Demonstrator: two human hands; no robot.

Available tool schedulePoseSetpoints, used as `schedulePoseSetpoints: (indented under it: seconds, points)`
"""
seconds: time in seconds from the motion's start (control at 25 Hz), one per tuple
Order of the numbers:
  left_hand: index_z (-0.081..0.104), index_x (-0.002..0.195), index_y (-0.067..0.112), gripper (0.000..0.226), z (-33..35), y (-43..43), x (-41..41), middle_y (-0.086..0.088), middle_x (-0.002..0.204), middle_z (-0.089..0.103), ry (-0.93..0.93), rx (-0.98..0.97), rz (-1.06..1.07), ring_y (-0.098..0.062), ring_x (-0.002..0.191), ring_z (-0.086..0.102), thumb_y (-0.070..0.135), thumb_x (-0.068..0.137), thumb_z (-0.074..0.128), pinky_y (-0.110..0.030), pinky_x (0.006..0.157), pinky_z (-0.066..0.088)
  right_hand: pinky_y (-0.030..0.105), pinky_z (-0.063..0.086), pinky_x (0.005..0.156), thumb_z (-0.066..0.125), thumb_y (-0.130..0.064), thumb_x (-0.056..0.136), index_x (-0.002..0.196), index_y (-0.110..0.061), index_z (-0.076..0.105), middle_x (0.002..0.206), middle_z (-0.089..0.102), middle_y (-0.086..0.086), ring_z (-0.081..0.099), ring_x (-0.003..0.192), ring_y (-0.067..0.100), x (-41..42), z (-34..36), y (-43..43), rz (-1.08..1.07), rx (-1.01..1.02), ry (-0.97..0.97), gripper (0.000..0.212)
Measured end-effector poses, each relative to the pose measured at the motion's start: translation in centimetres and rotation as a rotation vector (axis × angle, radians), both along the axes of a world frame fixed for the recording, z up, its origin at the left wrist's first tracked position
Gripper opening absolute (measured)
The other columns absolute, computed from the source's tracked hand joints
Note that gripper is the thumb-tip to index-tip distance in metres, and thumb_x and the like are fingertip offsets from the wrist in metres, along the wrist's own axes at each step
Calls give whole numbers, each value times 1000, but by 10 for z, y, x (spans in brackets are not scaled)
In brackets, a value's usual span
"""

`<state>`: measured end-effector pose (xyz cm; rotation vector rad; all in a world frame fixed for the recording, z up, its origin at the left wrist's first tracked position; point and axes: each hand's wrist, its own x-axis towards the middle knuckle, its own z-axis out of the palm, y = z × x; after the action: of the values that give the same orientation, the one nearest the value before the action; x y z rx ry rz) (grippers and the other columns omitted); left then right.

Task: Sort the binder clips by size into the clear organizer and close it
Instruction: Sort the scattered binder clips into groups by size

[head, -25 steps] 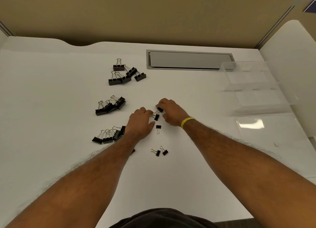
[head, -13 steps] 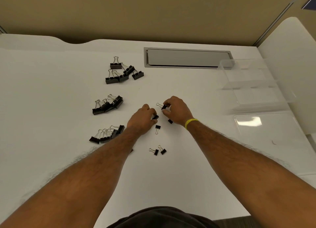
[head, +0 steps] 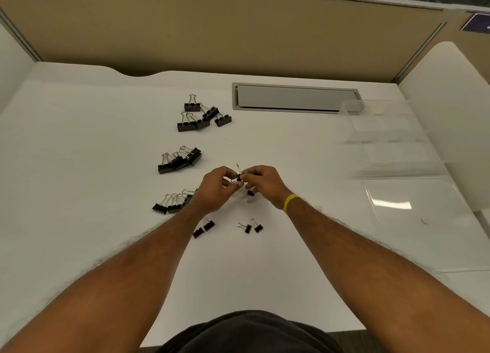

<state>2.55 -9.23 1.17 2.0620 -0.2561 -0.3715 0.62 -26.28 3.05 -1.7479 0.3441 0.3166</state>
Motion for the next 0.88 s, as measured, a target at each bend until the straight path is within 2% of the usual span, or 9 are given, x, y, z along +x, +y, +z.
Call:
schedulePoseSetpoints:
  seconds: [0.16,0.28,0.36,0.44,0.52,0.64,0.88]
  points:
    - [63,105,18,27,6,28,-17,6,101,67,42,-59,55,-6,85,68,28,83,76,-16,61,51,26,48,64,68,-15,86,98,-8,71,84,70,4,62,73,14,-12,5,23,57,93,48,14]
    - [64,101,16,25,6,54,-33,3,100,68,12,-63,86,-7,84,68,16,81,77,-24,67,57,25,48,65,69,-14,85,99,-7,70,84,68,4,62,72,13,-24,3,41,144,77,59,15]
    - [64,100,16,25,2,74,-44,3,99,65,-35,-8,73,-8,83,67,11,79,77,-28,72,59,23,49,65,72,-16,84,102,-8,69,83,67,2,61,72,12,-33,-2,53,209,-24,17,20]
    - [65,99,20,27,-4,95,-57,5,99,61,-87,102,35,-7,83,64,13,77,78,-27,72,57,24,49,67,74,-20,81,100,-11,69,80,65,1,58,70,10,-42,-9,65,264,-203,-66,22]
    - [66,99,25,27,-10,111,-68,8,101,60,-148,235,-9,-4,84,59,21,77,79,-22,68,51,27,50,70,73,-23,80,98,-14,68,83,64,1,56,71,10,-50,-14,75,338,-393,-155,21]
    - [68,101,24,25,-13,123,-79,10,106,58,-190,330,-45,-1,81,57,25,78,77,-13,66,42,32,51,77,68,-28,80,102,-17,67,92,60,-1,56,84,13,-59,-22,85,498,-619,-267,24]
    - [69,106,18,28,-19,131,-85,5,109,57,-187,416,-122,-6,84,58,26,80,74,-19,76,47,36,47,85,67,-31,82,114,-17,63,107,57,4,52,103,22,-65,-26,93,618,-746,-334,34]
